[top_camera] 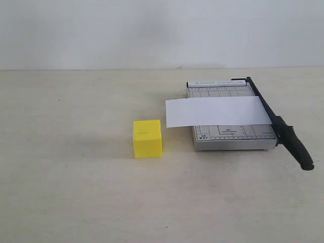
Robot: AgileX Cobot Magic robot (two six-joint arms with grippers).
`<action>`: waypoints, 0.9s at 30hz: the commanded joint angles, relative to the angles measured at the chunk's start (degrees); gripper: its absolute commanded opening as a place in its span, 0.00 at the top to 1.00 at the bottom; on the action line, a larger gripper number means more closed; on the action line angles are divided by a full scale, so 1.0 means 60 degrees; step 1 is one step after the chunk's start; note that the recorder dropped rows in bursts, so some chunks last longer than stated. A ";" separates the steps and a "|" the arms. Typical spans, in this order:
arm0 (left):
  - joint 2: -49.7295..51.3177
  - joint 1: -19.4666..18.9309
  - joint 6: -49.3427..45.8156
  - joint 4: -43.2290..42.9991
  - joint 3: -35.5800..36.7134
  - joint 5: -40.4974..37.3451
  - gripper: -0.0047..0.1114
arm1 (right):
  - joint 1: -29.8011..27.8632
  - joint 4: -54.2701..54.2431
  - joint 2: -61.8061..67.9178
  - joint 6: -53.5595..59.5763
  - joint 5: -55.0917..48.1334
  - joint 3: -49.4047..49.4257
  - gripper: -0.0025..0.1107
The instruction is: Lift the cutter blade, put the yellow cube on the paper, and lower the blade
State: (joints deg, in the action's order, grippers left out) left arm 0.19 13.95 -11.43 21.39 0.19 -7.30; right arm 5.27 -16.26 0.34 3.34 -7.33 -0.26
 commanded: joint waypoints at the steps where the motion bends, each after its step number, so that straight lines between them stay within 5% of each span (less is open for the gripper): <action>1: -0.0031 -0.0030 0.0083 0.0021 -0.0031 0.0067 0.92 | -0.0019 0.0062 -0.0056 0.0030 0.0036 0.0044 0.98; 12: -0.0031 -0.0030 0.0083 0.0021 -0.0031 0.0067 0.92 | -0.0019 0.0020 -0.0056 -0.0049 0.0945 0.0044 0.98; 23: -0.0031 -0.0030 0.0083 0.0021 -0.0031 0.0067 0.92 | -0.0019 -0.0488 -0.0056 -0.2929 0.1401 0.0044 0.98; 27: -0.0031 -0.0030 0.0083 0.0021 -0.0031 0.0067 0.92 | -0.0019 -0.0404 0.0103 -0.2066 0.0058 -0.0595 0.85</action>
State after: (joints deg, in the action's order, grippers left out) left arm 0.19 13.95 -11.43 21.39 0.19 -7.30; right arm 5.27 -19.22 0.34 -12.21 -2.40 -1.08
